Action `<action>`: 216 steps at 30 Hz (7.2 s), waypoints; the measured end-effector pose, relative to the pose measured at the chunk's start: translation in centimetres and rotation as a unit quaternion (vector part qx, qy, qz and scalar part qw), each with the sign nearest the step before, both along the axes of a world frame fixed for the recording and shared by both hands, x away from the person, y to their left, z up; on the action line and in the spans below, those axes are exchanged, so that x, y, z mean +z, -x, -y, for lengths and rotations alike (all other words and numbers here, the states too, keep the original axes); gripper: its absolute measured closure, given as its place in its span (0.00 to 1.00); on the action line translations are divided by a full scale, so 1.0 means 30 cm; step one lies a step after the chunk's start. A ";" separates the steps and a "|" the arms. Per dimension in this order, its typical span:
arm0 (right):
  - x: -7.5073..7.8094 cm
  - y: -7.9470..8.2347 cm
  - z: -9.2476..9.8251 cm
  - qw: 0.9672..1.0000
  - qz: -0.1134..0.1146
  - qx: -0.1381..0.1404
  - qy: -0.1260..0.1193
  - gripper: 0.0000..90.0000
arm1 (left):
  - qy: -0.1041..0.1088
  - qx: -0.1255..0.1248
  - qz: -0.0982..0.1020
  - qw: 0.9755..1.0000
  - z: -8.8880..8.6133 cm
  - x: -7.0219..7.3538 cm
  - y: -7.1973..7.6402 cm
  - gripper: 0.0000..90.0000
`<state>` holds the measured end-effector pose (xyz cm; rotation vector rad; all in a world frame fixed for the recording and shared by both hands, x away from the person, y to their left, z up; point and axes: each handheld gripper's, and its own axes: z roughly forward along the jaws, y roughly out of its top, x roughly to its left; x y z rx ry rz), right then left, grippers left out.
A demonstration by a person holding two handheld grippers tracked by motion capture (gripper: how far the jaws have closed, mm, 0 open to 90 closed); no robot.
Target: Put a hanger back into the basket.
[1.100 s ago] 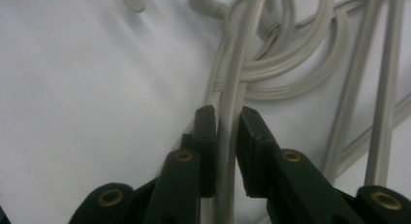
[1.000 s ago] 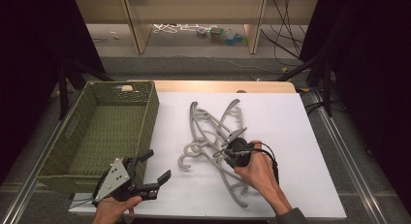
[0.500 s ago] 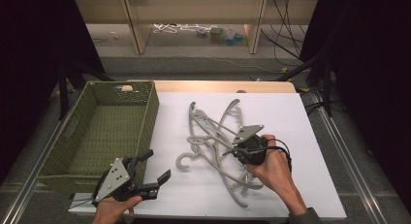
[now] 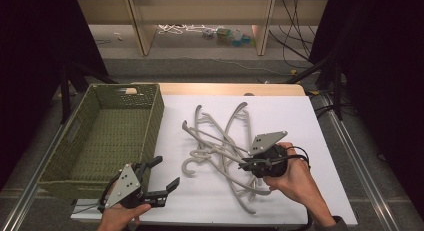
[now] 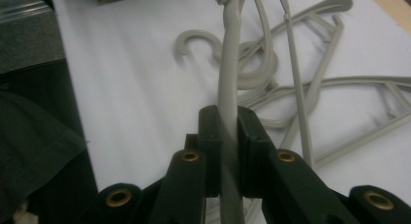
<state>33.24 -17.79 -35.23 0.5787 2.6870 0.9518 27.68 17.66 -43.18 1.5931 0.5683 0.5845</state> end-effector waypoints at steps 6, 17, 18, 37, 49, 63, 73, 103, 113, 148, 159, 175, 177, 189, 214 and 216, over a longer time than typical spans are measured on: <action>0.003 0.019 0.018 1.000 -0.015 0.019 -0.016 0.92 | -0.027 0.003 -0.004 1.000 0.038 0.018 -0.032 0.18; 0.007 0.051 0.018 0.998 -0.029 0.050 -0.026 0.92 | -0.135 -0.029 -0.003 0.990 0.165 0.071 -0.080 0.21; 0.006 0.055 0.018 0.998 -0.032 0.054 -0.025 0.92 | -0.140 -0.045 -0.006 0.989 0.177 0.075 -0.089 0.24; 0.028 0.099 0.010 0.993 -0.047 0.099 -0.043 0.92 | -0.235 -0.166 0.006 0.958 0.226 0.083 -0.162 0.66; 0.015 0.061 0.050 0.987 -0.062 0.135 -0.068 0.90 | -0.256 -0.217 -0.002 0.942 0.240 0.114 -0.159 0.81; 0.059 0.025 0.098 0.997 -0.011 0.013 -0.080 0.44 | -0.235 -0.190 -0.076 0.950 0.296 0.180 -0.156 0.88; 0.068 0.032 0.099 0.994 0.026 -0.047 -0.099 0.37 | -0.210 -0.148 -0.157 0.954 0.256 0.183 -0.190 0.88; 0.003 0.121 0.086 0.989 0.048 -0.044 -0.135 0.30 | -0.123 0.017 -0.221 0.967 -0.200 0.532 -0.282 0.88; -0.032 0.118 0.078 0.988 0.044 -0.051 -0.137 0.21 | -0.129 0.093 -0.220 0.962 -0.379 0.512 -0.344 0.88; -0.074 0.121 0.068 0.989 0.040 -0.050 -0.136 0.19 | -0.189 0.153 -0.242 0.939 -0.619 0.322 -0.473 0.88; -0.078 0.118 0.069 0.989 0.037 -0.051 -0.135 0.19 | -0.223 0.153 -0.283 0.920 -0.610 0.253 -0.522 0.88; -0.082 0.117 0.066 0.989 0.034 -0.047 -0.136 0.20 | -0.220 0.160 -0.336 0.902 -0.578 0.122 -0.561 0.87; -0.085 0.119 0.063 0.988 0.038 -0.050 -0.139 0.20 | -0.221 0.163 -0.341 0.899 -0.583 0.110 -0.561 0.87; -0.085 0.119 0.063 0.988 0.037 -0.048 -0.139 0.20 | -0.195 0.194 -0.359 0.892 -0.637 0.074 -0.553 0.85; -0.088 0.116 0.064 0.989 0.031 -0.045 -0.134 0.20 | -0.154 0.286 -0.379 0.866 -0.710 0.051 -0.538 0.69; -0.088 0.117 0.064 0.989 0.033 -0.047 -0.135 0.20 | -0.158 0.291 -0.378 0.864 -0.707 0.053 -0.538 0.61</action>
